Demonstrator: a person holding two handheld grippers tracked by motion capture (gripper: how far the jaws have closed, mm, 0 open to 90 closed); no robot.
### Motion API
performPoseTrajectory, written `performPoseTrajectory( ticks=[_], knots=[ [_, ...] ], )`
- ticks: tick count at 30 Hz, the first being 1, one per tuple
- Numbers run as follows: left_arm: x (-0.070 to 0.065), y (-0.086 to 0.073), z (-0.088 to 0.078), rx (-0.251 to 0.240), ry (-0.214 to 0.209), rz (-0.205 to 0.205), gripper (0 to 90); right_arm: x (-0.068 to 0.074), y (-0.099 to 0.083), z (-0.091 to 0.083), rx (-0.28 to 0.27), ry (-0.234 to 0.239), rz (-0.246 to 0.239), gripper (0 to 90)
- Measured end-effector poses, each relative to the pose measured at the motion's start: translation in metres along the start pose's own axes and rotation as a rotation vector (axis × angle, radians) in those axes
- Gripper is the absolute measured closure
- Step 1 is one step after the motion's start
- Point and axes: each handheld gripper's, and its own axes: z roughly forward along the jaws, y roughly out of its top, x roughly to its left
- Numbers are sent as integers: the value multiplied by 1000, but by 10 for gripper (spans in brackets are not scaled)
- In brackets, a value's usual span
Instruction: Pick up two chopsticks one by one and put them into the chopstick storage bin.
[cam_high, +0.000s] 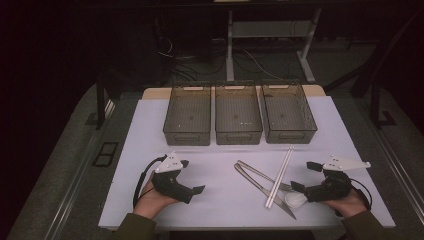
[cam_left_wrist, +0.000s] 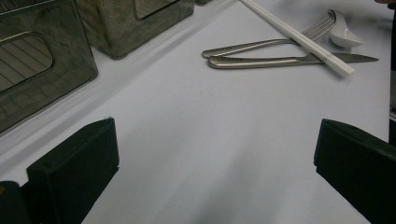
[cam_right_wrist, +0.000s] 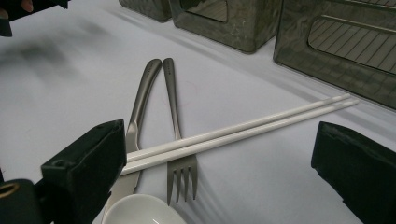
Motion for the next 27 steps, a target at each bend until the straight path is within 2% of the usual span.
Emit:
performPoseTrajectory(
  ticks=[6,11,12,13,17,18,19,20,22,23,25,26,27],
  knots=[
    [-1,-1,0,3,-6,-9,0,2,4,-2,30,31,-24,48],
    [-3,-1,0,10,-5,-4,0,8,11,-6,42,79,-42,202],
    [-3,-1,1,13,-7,-3,0,8,11,-6,42,79,-42,202],
    [-3,-1,1,14,-7,-3,0,14,14,-6,58,95,-66,295],
    [-4,-1,1,18,-10,-3,0,22,17,-2,101,134,-90,491],
    [-4,-1,1,18,-11,-5,0,24,17,0,114,146,-95,531],
    [-4,-1,1,21,-11,-4,0,24,17,0,114,146,-95,531],
    [-4,-2,1,22,-12,-3,0,27,17,5,144,164,-106,616],
    [-3,-2,1,23,-12,-4,0,29,16,7,162,173,-106,651],
    [-3,-2,1,22,-13,-5,0,32,15,12,192,188,-117,721],
    [-4,-2,1,23,-14,-6,0,36,14,16,216,200,-124,777],
    [-4,-2,1,23,-15,-5,0,36,14,16,216,200,-124,777],
    [-4,-2,1,22,-15,-6,0,40,12,20,242,215,-139,835]
  ],
)
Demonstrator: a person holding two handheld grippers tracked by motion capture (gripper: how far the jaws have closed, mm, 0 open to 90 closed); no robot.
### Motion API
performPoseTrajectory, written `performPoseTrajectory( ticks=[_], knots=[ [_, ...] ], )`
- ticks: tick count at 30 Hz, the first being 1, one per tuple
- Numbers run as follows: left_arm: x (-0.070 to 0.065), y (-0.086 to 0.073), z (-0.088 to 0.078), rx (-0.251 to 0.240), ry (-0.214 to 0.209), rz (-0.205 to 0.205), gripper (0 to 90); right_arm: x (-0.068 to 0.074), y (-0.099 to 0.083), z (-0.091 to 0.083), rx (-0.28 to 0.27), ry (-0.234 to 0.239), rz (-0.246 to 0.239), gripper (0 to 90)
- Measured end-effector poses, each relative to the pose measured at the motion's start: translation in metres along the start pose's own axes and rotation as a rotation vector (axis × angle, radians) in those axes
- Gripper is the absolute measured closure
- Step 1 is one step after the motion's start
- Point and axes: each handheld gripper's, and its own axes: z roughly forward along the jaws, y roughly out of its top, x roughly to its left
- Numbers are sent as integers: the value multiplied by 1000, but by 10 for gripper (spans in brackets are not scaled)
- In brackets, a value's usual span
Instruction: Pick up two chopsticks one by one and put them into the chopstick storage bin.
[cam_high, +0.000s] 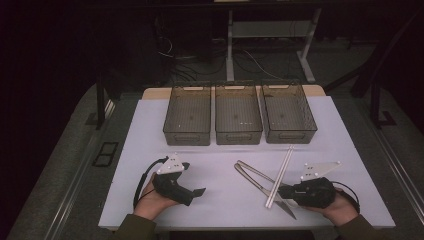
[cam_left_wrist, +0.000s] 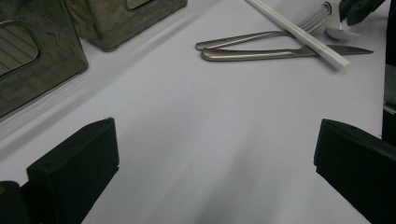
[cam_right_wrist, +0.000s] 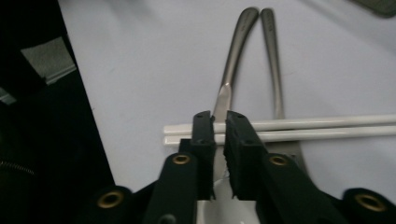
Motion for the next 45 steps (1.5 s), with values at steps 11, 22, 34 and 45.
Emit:
performPoseTrajectory(
  ticks=[11,22,34,45],
  knots=[
    [-1,-1,0,-1,-2,-1,0,8,-2,17,103,22,-45,897],
    [-1,-1,1,7,-6,1,0,12,-1,30,134,27,-70,897],
    [-1,-1,0,4,-6,-1,0,13,9,40,132,17,-84,897],
    [-1,-1,0,6,-4,-2,0,12,17,50,133,17,-90,897]
  ],
)
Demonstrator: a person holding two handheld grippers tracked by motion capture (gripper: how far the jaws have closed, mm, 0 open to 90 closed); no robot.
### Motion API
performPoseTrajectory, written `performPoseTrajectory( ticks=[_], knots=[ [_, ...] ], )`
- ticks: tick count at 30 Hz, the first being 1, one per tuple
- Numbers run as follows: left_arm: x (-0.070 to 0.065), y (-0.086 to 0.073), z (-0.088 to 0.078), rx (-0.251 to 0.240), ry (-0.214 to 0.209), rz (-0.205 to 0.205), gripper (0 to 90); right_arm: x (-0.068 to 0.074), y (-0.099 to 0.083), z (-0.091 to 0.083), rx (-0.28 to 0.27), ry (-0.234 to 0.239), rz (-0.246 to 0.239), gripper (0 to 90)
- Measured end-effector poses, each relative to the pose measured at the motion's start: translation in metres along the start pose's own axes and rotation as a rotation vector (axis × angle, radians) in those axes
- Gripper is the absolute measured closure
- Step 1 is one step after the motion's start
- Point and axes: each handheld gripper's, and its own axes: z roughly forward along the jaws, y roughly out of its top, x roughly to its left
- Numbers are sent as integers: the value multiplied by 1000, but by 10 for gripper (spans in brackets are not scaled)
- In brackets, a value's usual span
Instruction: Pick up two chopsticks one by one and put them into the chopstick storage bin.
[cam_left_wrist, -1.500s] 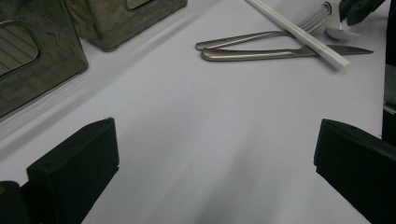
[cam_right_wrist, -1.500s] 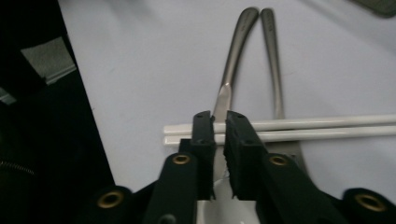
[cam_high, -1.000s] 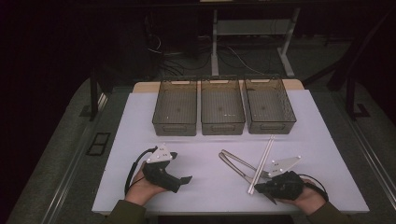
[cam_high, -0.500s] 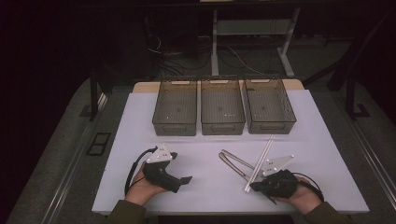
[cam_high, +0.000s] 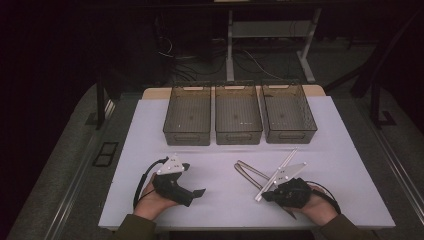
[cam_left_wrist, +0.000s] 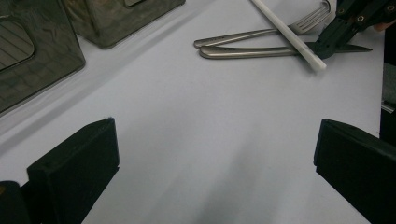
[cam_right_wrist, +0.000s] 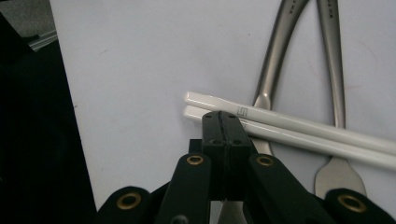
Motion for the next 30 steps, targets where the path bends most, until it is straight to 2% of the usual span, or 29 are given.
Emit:
performPoseTrajectory(
  ticks=[13,30],
  knots=[
    [0,0,-1,-5,1,0,0,-3,15,10,-9,-2,-8,897],
    [1,-1,-2,-12,4,-7,0,-13,36,25,-13,-31,-10,897]
  ],
)
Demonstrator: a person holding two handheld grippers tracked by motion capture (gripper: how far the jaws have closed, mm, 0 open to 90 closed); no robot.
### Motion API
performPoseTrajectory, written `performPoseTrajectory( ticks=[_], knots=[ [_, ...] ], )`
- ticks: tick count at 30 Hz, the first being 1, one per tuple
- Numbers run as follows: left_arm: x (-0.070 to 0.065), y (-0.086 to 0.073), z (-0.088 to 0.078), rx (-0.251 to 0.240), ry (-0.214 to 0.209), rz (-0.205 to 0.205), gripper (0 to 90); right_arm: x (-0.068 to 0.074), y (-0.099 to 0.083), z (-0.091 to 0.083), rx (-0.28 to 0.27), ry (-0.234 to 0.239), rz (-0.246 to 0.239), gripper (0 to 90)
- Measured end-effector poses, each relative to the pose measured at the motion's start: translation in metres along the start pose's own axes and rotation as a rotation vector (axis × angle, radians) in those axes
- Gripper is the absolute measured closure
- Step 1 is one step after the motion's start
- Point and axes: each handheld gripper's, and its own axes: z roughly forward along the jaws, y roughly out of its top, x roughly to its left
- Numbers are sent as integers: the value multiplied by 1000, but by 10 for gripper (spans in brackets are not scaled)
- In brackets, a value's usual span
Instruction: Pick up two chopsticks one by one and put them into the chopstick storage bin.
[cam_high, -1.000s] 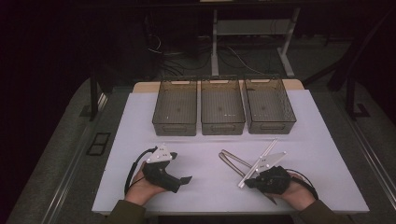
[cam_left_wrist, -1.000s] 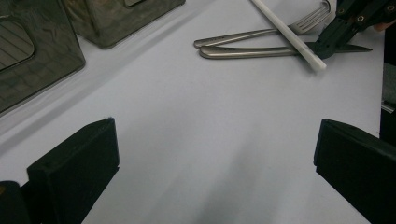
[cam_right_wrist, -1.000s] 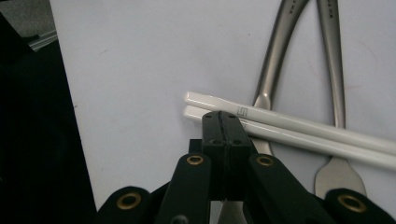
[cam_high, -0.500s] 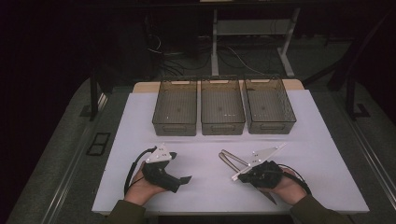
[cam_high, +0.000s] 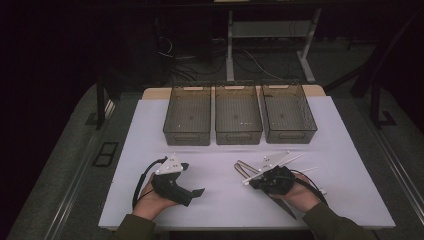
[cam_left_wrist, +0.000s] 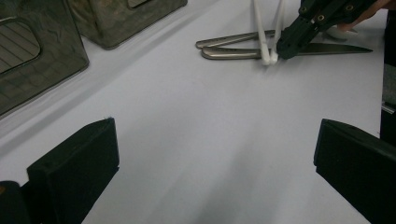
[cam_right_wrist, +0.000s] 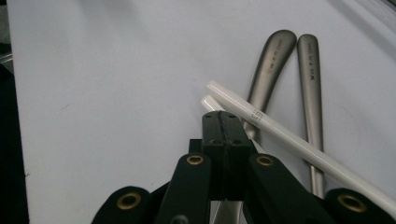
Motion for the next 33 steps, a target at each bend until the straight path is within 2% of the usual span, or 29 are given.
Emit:
performPoseTrajectory(
  ticks=[12,14,22,26,28,29,31,32,33],
  knots=[
    [1,0,-1,-2,-1,2,0,-9,14,9,-7,-18,0,897],
    [1,0,-1,-3,0,1,0,-12,18,10,-9,-34,4,897],
    [1,0,-1,-5,-1,2,0,-22,23,14,-17,-41,13,897],
    [2,-1,-2,-5,-2,1,0,-26,22,4,-48,-21,23,887],
    [2,-1,-2,-4,-3,2,0,-30,22,-5,-66,-19,33,846],
    [2,-1,-2,-4,-4,2,0,-35,20,-15,-80,-16,37,791],
    [2,-1,-2,-4,-4,2,0,-37,19,-20,-81,-15,35,767],
    [2,-2,-2,-4,-5,2,0,-42,14,-29,-79,-15,43,718],
    [2,-2,-1,-5,-6,1,0,-42,14,-29,-79,-15,43,718]
  ],
)
